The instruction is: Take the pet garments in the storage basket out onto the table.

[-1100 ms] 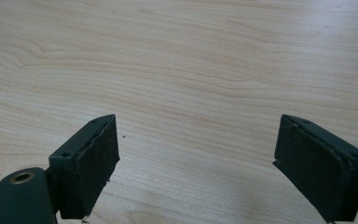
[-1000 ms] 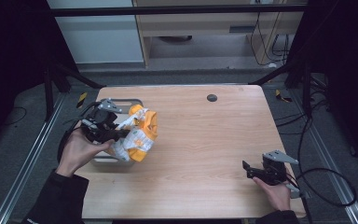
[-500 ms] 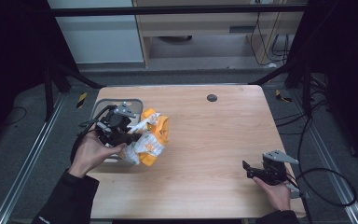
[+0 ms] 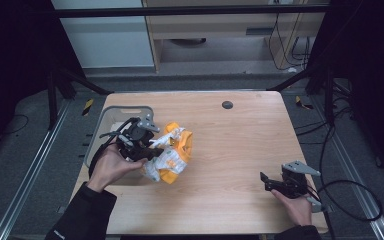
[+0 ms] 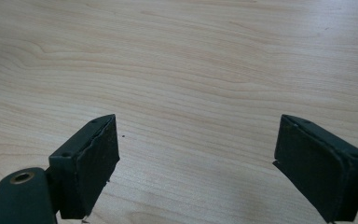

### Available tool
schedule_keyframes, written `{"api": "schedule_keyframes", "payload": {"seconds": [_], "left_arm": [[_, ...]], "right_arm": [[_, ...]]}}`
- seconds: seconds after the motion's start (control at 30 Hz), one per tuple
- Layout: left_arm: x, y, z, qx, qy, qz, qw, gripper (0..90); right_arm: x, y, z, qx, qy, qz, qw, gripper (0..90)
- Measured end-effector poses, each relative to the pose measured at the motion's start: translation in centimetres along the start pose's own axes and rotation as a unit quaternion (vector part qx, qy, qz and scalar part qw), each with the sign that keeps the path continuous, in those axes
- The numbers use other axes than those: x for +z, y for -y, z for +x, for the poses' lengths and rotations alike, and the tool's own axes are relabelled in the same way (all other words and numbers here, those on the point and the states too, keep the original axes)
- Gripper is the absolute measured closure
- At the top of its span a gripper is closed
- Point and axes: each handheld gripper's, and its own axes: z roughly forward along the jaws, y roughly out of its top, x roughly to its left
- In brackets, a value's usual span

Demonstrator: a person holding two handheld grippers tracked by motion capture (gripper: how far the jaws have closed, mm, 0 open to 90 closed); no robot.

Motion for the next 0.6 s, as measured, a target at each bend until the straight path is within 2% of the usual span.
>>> {"api": "schedule_keyframes", "payload": {"seconds": [0.37,0.6], "left_arm": [[1.3,-0.9,-1.1,0.023,0.013,0.008,0.9996,73.8],[2.5,-1.1,-1.6,0.027,0.022,0.015,0.9993,73.7]], "right_arm": [[0.0,0.0,0.0,0.000,0.000,-0.001,1.0000,13.5],[-0.1,0.0,0.0,0.000,-0.001,-0.003,1.0000,13.5]]}}
